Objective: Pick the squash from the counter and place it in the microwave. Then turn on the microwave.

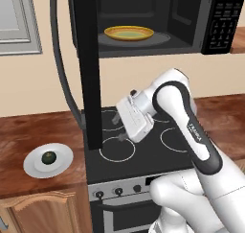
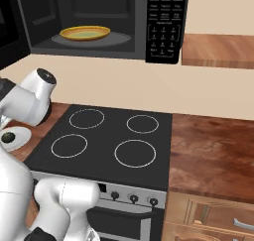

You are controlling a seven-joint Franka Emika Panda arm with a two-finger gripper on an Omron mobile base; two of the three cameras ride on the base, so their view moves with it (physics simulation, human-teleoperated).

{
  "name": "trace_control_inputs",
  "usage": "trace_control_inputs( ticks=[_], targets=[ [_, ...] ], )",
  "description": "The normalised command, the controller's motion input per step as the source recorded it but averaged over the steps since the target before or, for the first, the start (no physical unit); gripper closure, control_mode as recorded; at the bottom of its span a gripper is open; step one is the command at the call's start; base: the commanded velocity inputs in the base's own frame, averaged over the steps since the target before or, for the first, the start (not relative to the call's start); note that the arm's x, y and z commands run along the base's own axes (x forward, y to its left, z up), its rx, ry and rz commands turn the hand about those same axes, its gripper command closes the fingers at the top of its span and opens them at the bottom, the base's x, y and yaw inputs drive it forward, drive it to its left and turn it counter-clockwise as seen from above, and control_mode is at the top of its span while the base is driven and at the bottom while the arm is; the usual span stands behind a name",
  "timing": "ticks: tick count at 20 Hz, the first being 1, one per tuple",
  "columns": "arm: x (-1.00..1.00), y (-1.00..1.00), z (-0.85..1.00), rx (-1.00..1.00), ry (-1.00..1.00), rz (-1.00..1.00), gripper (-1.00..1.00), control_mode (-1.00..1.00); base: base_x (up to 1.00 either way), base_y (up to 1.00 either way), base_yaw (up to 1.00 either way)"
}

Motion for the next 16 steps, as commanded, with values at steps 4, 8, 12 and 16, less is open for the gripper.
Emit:
trace_control_inputs(
  ticks=[4,8,12,16],
  targets=[
    [0.14,0.05,-0.36,0.00,0.00,0.00,-1.00,-1.00,0.00,0.00,0.00],
    [0.13,0.23,-0.39,0.00,0.00,0.00,-1.00,-1.00,0.00,0.00,0.00],
    [0.23,0.35,-0.26,0.01,0.00,0.00,-1.00,-1.00,0.00,0.00,0.00],
    [0.26,0.41,-0.26,0.01,0.00,-0.01,-1.00,-1.00,0.00,0.00,0.00]
  ],
)
